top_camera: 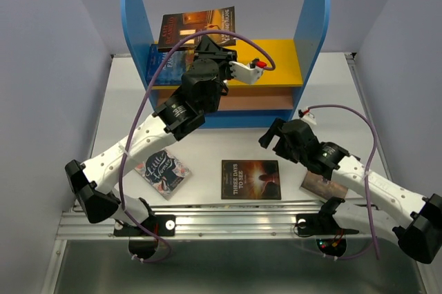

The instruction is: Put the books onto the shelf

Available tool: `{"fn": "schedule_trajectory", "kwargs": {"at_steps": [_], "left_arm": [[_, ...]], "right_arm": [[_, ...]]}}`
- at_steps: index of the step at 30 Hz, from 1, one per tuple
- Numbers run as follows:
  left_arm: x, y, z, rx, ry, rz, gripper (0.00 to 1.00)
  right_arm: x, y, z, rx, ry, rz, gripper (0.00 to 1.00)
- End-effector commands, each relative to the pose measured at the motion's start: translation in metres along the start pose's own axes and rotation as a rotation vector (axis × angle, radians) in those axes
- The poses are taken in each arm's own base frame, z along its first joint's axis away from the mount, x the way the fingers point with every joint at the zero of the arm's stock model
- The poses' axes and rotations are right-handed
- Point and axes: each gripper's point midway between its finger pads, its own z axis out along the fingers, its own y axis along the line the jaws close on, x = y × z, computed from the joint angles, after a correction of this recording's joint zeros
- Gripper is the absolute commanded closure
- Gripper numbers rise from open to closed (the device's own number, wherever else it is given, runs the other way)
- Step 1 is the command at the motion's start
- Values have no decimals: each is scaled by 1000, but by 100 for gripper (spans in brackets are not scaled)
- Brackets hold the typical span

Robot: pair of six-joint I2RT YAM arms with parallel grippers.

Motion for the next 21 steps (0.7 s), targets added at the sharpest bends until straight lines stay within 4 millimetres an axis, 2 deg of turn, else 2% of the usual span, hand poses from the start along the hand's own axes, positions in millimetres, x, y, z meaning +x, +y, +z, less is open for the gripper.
{"fn": "schedule_trajectory", "kwargs": {"at_steps": [1, 4, 9, 14, 21], "left_arm": [[22, 19, -3, -44, -16, 37, 100], [33, 4, 3, -8, -33, 25, 100], [39, -4, 13, 36, -76, -15, 100], [60, -19, 26, 74, -37, -5, 100], [69, -45, 19, 151, -28, -3, 100]], "right_arm": [[-20, 6, -1, 5, -62, 17, 0], [-23, 10, 0, 4, -66, 8, 0], [-27, 15, 2, 7, -72, 1, 0], [-28, 15, 2, 10, -75, 2, 0], [-33, 17, 2, 10, -85, 5, 0]]}}
